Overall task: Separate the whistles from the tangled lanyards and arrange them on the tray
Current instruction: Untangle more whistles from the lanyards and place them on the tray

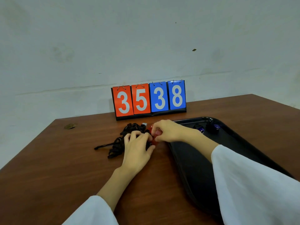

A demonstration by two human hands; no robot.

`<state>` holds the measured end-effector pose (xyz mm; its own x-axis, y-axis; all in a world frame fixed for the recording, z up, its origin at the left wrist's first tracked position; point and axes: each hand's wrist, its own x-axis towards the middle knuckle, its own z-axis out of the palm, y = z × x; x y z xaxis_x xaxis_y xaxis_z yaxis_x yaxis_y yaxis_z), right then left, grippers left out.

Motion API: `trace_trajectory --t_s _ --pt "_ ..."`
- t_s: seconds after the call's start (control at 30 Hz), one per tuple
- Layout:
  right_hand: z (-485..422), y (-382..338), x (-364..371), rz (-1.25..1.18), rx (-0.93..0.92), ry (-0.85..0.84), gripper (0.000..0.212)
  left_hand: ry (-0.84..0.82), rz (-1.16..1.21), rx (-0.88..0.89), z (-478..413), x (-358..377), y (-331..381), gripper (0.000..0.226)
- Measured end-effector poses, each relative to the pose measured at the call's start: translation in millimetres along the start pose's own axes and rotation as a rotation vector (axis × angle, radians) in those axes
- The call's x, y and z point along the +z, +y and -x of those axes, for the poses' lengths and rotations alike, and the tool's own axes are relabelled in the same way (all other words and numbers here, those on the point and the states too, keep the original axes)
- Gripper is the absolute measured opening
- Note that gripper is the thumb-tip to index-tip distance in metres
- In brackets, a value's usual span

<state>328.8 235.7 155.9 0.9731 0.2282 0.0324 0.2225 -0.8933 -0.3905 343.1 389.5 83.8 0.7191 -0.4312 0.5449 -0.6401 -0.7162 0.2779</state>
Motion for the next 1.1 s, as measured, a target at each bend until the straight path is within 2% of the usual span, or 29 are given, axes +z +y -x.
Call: trace_trajectory --t_s 0.1,0.17,0.23,0.27,0.37,0.43,0.5,0.6,0.67,0.77,0.83,0.87,0.97,1.0,1.03,1.1 --pt "6 -10 -2 -0.257 0.003 0.111 0.035 0.117 0.152 -0.073 2 -3 2 0.017" --pt "8 -18 2 -0.598 0.114 0.218 0.046 0.197 0.361 -0.164 2 -7 5 0.014" --pt "8 -24 9 -0.965 0.204 0.214 0.042 0.232 0.546 -0.228 3 -12 10 0.013" --pt "10 -27 14 -1.065 0.220 0.204 0.038 0.229 0.597 -0.247 4 -16 14 0.014" --pt "13 -30 17 -0.991 0.209 0.318 0.033 0.162 0.785 -0.306 1 -21 24 0.021" --pt "17 -29 9 -1.019 0.202 0.395 0.033 0.031 0.925 -0.333 -1 -23 27 0.037" --pt "24 -28 -4 -1.234 0.190 0.412 0.031 -0.100 0.895 -0.334 -1 -23 25 0.043" --pt "36 -24 -23 -1.585 0.141 0.349 0.035 -0.130 0.821 -0.430 -5 -26 12 0.021" --pt "43 -24 -33 -1.495 0.165 0.318 0.035 -0.067 0.788 -0.531 -9 -30 0 0.014" --pt "48 -26 -38 -0.878 0.170 0.251 0.040 0.040 0.778 -0.644 -19 -40 -16 0.010" --pt "49 -24 -29 -0.449 0.117 0.214 0.037 0.110 0.841 -0.690 -23 -46 -28 0.008" --pt "51 -25 -25 -0.322 0.094 0.156 0.036 0.151 0.902 -0.711 -25 -48 -34 0.010" --pt "57 -24 -21 -0.186 0.075 -0.157 0.040 0.276 1.040 -0.823 -24 -53 -52 0.012" --pt "59 -23 -23 -0.138 0.085 -0.212 0.040 0.316 1.084 -0.887 -22 -54 -57 0.012" --pt "59 -22 -24 -0.095 0.104 -0.222 0.042 0.349 1.132 -0.939 -20 -54 -63 0.011" --pt "58 -18 -25 -0.071 0.165 -0.139 0.042 0.359 1.155 -0.947 -18 -51 -69 0.012"
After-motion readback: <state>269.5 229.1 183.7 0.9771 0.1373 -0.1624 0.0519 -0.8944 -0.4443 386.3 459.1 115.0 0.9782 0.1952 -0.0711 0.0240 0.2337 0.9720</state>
